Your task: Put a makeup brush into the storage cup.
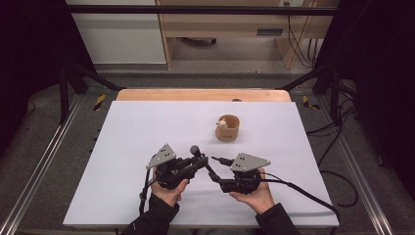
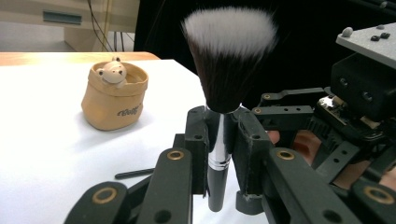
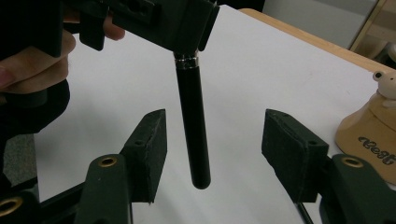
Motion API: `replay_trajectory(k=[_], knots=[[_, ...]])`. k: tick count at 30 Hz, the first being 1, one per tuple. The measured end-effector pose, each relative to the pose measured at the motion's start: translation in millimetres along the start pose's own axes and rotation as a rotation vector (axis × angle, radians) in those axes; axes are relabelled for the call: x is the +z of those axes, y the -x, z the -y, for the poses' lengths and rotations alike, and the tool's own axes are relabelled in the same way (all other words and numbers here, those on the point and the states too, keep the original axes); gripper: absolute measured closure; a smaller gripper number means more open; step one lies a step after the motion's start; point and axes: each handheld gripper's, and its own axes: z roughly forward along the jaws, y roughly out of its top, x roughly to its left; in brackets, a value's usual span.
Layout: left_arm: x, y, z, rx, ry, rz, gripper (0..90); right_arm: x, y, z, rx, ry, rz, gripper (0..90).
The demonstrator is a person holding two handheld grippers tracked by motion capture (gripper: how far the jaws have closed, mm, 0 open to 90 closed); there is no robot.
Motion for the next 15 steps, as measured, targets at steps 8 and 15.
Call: replay_trajectory(k=[8, 15], knots=[[2.1, 3.8, -1.3, 0.023, -0.019, -0.023, 76.8, 2.1, 1.7, -2.6, 0.031, 0.004, -0.029, 49.8], [4.7, 9.3, -1.7, 0.028, -0.033, -0.023, 76.8, 6.6, -1.5, -6.0, 0.026, -0.006, -0.043, 54.3]])
